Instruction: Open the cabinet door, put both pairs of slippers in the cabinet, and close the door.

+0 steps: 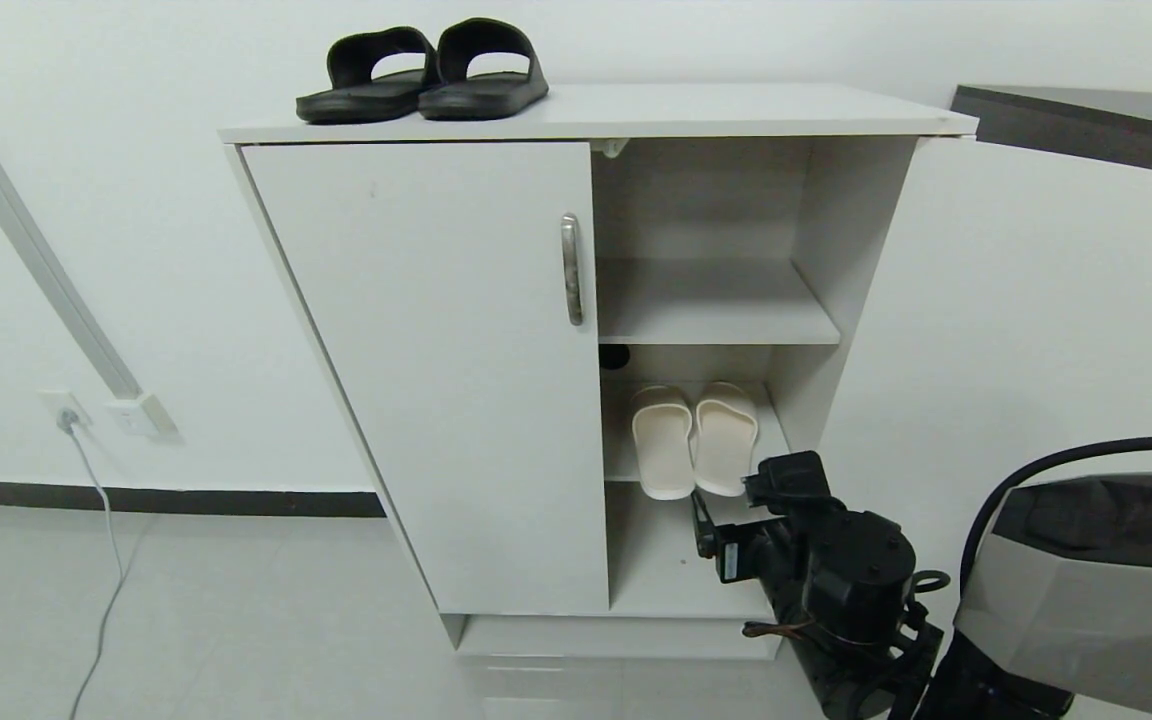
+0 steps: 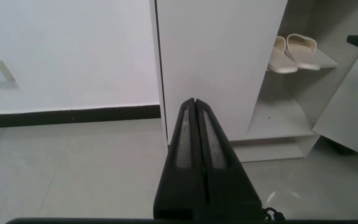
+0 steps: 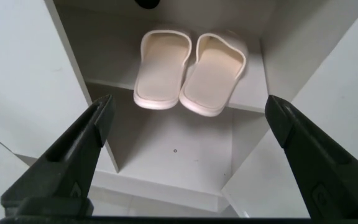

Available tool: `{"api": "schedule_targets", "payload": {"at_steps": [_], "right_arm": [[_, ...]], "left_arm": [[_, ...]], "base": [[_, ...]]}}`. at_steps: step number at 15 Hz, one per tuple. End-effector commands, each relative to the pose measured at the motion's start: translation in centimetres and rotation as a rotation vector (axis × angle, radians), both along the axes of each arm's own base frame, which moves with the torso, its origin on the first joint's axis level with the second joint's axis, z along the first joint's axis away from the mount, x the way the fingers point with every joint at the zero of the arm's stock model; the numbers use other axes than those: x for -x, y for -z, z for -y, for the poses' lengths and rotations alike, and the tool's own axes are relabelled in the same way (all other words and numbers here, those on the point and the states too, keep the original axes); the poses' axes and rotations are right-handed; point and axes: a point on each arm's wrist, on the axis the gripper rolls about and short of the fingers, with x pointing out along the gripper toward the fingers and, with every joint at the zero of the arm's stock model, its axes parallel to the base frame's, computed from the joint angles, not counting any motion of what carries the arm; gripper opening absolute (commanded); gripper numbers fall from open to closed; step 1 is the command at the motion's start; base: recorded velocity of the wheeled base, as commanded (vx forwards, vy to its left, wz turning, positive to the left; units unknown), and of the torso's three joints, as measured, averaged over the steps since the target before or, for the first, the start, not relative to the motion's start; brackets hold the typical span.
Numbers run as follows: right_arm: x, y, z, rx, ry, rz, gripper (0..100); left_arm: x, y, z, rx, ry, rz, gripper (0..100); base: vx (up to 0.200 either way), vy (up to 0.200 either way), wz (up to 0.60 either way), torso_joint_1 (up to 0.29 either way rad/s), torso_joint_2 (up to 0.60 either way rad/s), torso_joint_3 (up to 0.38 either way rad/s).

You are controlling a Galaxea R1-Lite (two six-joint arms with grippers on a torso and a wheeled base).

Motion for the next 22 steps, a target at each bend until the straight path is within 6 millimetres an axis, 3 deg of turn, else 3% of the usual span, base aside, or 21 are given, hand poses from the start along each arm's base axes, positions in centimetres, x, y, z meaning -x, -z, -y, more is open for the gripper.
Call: {"api": "schedule_targets", "payload": {"at_steps": [1, 22], "right_arm": [[-0.02, 0.2, -0.04, 0.004, 0.0, -0.004, 100], [0.35, 0.5, -0.07, 0.04, -0.024, -0.012, 100]], "left_arm": [[-0.01, 0.0, 0.0, 0.001, 0.0, -0.001, 0], [-0.01, 0.0, 0.0, 0.001, 0.0, -0.001, 0]], "base": [[0.0, 0.2, 0.0, 0.002, 0.0, 0.002], [0.0, 0.2, 0.0, 0.003, 0.0, 0.003]]}}
